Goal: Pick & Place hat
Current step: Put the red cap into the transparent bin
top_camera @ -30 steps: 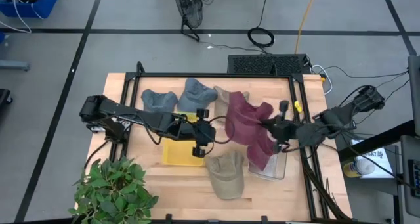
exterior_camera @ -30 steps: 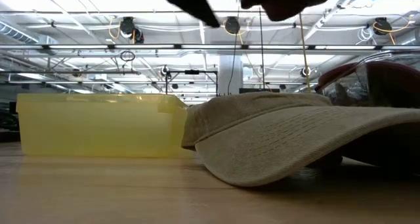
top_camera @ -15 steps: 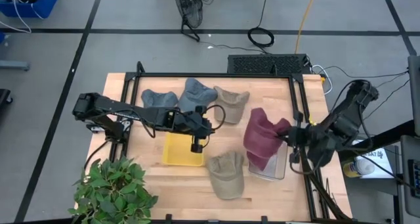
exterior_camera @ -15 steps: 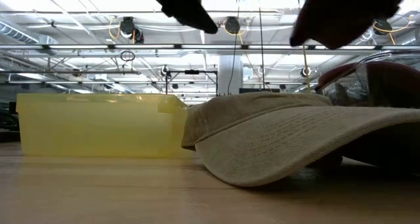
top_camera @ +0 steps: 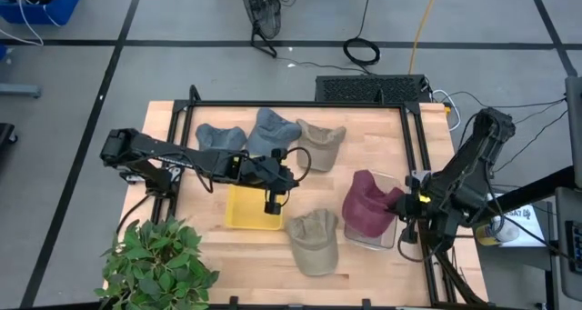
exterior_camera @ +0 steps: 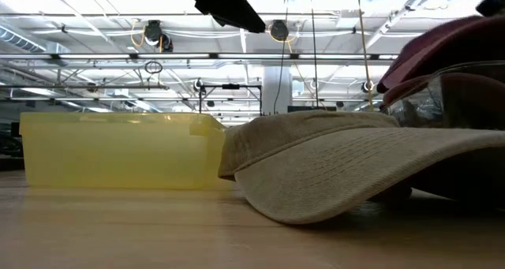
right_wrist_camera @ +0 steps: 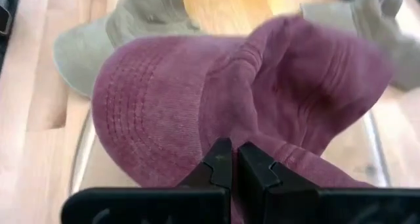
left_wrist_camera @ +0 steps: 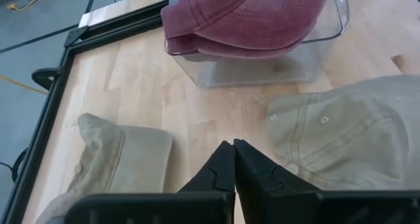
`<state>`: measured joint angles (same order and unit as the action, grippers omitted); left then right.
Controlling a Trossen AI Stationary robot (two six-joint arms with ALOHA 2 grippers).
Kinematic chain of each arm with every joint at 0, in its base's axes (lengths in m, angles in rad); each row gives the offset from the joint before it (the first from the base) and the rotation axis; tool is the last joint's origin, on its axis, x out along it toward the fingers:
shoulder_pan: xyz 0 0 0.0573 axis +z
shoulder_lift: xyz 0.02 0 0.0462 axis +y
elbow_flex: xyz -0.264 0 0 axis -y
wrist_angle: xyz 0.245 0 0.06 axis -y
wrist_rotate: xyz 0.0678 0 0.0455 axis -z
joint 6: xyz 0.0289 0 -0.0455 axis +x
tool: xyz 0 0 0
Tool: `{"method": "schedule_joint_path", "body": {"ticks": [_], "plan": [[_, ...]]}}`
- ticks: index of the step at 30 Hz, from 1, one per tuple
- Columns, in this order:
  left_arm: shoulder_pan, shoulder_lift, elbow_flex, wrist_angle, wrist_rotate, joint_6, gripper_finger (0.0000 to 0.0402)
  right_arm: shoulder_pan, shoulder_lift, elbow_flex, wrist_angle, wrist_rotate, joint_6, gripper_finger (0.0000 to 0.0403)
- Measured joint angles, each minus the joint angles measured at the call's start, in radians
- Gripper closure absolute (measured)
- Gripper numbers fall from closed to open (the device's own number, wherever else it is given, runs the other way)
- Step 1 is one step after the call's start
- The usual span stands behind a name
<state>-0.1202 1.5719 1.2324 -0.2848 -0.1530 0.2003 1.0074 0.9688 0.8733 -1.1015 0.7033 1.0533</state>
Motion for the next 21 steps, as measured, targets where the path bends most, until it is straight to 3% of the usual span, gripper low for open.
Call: {"method": "schedule_joint_path", "body": {"ticks": [6,11,14,21], "plan": [[0.001,0.0,0.0,0.005,-0.001,-0.001,0.0375,-0.002,0.0,-0.102,0.028,-0.051,0.068,0.0403],[0.001,0.0,0.0,0.006,0.0,-0.001,0.0387,-0.007,-0.003,-0.195,0.116,-0.056,0.069,0.0403],[0.0,0.0,0.0,0.006,-0.001,0.0,0.0396,-0.014,-0.003,-0.237,0.154,-0.111,0.073,0.0403],[0.001,0.0,0.0,0.006,-0.001,0.0,0.0385,-0.015,-0.027,-0.258,0.186,-0.156,0.062,0.0397]]}}
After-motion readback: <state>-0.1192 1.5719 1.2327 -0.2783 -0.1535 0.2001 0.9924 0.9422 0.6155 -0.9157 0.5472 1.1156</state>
